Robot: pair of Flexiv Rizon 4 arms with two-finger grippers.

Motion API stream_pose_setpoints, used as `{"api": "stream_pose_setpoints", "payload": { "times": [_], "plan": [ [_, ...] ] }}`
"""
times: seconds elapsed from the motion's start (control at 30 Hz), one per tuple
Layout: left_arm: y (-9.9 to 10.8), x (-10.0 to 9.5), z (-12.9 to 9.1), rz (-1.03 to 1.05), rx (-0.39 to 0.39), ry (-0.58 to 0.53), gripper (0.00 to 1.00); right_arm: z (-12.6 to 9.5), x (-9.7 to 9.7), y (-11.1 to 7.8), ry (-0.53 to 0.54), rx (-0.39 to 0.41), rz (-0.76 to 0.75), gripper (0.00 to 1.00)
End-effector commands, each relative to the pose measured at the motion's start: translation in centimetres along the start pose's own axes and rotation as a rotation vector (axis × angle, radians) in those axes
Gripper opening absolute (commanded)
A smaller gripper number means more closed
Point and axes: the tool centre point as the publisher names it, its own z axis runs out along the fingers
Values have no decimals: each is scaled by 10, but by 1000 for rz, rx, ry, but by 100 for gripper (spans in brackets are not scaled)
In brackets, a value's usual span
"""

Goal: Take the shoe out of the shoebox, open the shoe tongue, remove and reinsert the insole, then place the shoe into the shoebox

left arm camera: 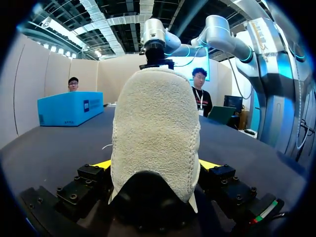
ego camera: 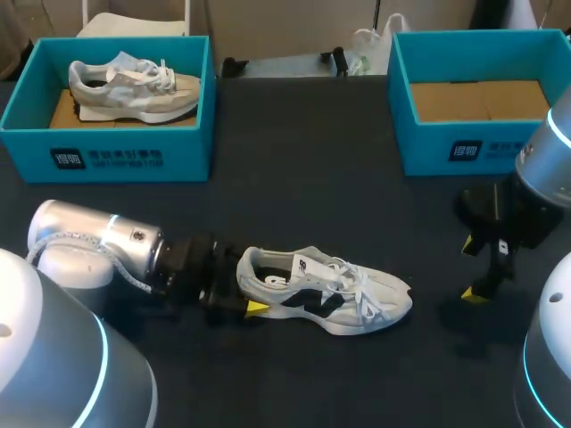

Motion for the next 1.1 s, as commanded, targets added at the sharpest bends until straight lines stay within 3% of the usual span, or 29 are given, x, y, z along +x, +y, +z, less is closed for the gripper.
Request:
{"api": "stream_pose_setpoints", "payload": {
  "times": [0.03,0.5,0.53,0.57,1.1],
  "plan": [
    [3,-3,7,-2,4,0,100,1,1,0,-3,1,1,100],
    [5,-4,21,6,6,-2,100,1,1,0,-3,1,1,100],
    [5,-4,21,6,7,-5,34,1,1,0,-3,1,1,100],
    [5,-4,21,7,9,-9,0,1,1,0,-3,1,1,100],
    [7,-7,1,-13,19,-118,0,1,1,0,-3,1,1,100]
  ]
}}
